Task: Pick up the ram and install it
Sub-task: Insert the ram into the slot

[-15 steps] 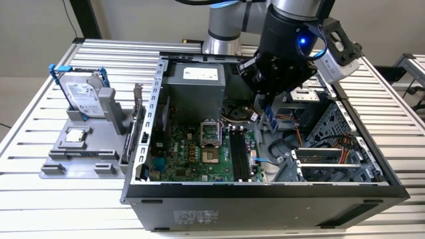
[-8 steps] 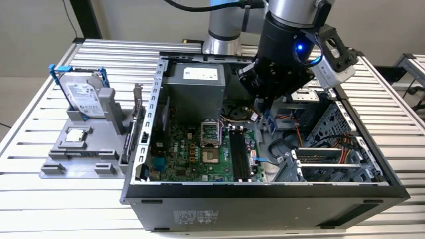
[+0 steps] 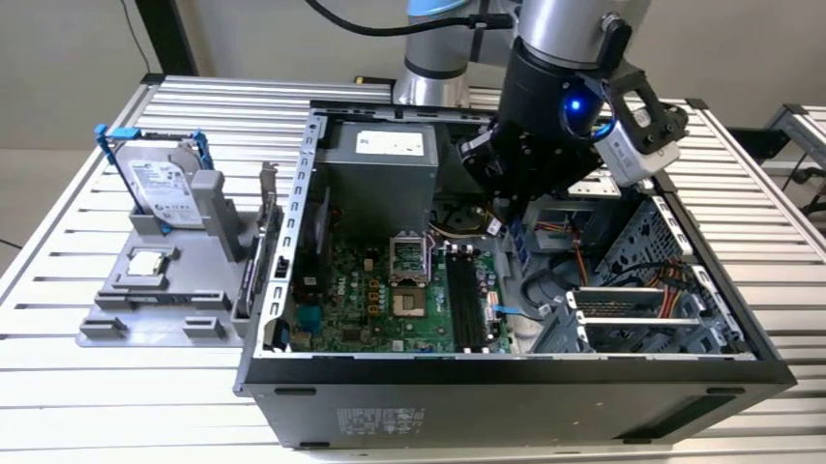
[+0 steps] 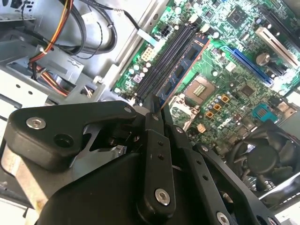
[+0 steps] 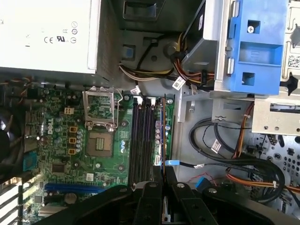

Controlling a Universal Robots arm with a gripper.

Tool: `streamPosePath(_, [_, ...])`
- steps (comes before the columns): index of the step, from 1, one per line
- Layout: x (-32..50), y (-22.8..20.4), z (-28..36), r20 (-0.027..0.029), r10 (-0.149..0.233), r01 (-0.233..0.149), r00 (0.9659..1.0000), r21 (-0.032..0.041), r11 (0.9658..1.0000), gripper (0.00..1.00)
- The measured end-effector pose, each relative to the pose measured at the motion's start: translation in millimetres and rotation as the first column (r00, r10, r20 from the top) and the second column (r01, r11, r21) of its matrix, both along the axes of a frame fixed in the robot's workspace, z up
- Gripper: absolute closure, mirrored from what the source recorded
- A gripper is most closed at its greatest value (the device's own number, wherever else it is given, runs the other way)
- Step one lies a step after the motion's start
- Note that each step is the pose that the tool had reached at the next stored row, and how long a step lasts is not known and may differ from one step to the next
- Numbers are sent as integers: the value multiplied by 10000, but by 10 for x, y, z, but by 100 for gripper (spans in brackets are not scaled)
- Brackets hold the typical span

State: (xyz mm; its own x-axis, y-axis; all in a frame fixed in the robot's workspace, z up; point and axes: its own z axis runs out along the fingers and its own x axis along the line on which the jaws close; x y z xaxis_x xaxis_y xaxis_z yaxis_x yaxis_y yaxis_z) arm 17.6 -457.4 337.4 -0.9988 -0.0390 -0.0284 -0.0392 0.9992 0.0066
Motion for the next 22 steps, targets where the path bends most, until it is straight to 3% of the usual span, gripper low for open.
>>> streamPosePath(17, [0, 21, -174, 2, -223, 223, 9998, -114, 9997, 100])
streamPosePath(22, [0, 21, -180, 3, -225, 225, 9997, -152, 9996, 100])
